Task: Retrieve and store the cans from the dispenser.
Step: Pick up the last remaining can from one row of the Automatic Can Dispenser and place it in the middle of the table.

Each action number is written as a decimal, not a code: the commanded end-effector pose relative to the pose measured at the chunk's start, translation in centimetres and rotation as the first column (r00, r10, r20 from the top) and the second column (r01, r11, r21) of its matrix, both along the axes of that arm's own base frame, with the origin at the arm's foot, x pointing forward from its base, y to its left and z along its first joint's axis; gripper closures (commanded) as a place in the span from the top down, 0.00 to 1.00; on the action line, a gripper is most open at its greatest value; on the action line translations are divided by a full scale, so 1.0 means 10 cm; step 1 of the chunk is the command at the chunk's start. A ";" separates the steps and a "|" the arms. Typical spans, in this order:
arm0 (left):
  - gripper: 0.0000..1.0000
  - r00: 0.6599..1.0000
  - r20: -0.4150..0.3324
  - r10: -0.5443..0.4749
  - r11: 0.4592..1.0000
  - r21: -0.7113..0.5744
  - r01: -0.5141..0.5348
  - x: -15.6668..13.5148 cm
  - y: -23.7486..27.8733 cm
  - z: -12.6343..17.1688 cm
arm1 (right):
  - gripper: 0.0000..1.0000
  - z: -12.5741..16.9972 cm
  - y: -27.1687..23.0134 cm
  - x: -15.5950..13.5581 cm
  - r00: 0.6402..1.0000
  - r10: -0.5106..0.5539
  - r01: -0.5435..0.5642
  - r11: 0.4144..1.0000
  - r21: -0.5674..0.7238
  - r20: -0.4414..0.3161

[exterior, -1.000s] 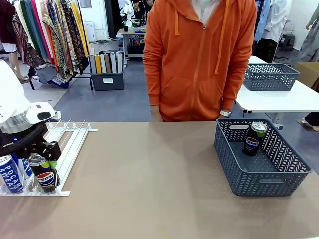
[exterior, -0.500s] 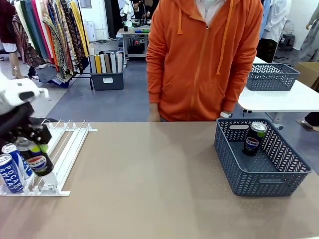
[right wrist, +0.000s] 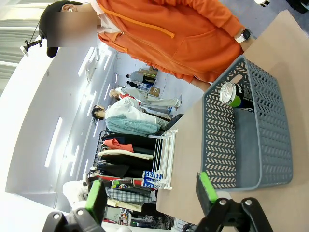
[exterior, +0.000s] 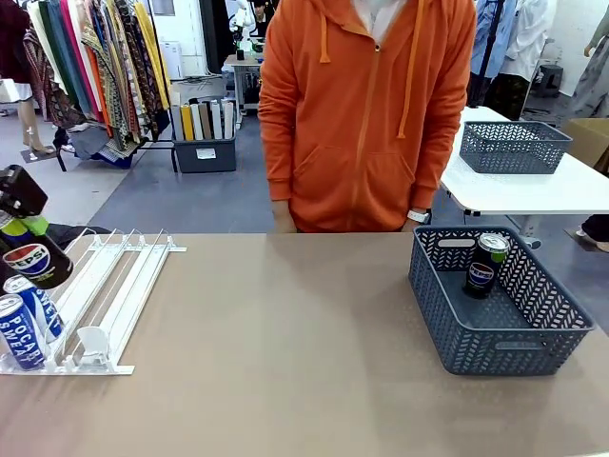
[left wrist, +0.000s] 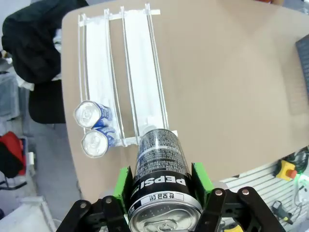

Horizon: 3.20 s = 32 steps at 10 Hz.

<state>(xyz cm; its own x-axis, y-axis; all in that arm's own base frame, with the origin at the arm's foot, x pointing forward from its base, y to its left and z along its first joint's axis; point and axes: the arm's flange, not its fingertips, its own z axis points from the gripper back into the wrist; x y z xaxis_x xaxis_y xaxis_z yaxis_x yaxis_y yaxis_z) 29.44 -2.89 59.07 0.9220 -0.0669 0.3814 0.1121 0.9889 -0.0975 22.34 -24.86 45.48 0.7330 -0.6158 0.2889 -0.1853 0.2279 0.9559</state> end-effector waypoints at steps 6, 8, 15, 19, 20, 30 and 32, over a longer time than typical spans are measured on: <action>0.00 0.999 -0.006 -0.051 0.998 -0.038 0.051 0.03 -0.13 -0.08 | 1.00 0.03 -0.01 0.01 1.000 0.001 -0.001 1.000 0.001 0.020; 0.00 0.992 0.026 -0.125 0.990 -0.070 0.126 0.28 -0.78 -0.15 | 1.00 0.03 -0.01 0.01 1.000 0.001 -0.001 1.000 0.001 0.020; 0.00 0.905 -0.142 -0.402 0.905 0.092 0.416 0.97 -3.72 -1.42 | 1.00 0.03 -0.01 0.01 1.000 0.001 -0.001 1.000 0.001 0.020; 0.00 0.917 -0.199 -0.346 0.923 0.102 0.371 1.21 -3.97 -1.70 | 1.00 0.03 -0.01 0.01 1.000 0.001 -0.001 1.000 0.001 0.020; 0.00 0.915 -0.214 -0.343 0.923 0.108 0.371 1.24 -3.97 -1.74 | 1.00 0.03 -0.01 0.01 1.000 0.001 -0.001 1.000 0.001 0.020; 1.00 0.922 -0.109 -0.372 0.924 0.047 0.379 0.81 -2.71 -0.63 | 1.00 0.03 -0.01 0.01 1.000 0.001 -0.001 1.000 0.001 0.020; 1.00 0.962 -0.133 -0.240 0.970 -0.077 0.231 0.85 -1.53 -0.26 | 1.00 0.03 -0.01 0.01 1.000 0.001 -0.001 1.000 0.001 0.020</action>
<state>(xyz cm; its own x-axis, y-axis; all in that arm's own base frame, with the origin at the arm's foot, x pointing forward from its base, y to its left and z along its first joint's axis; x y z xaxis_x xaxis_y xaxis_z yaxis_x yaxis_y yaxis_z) 37.69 -24.93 56.43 0.8862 -0.3558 0.2969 0.4127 0.8973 -0.1568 22.35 -24.94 45.57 0.7328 -0.6155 0.2903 -0.1859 0.2293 0.9554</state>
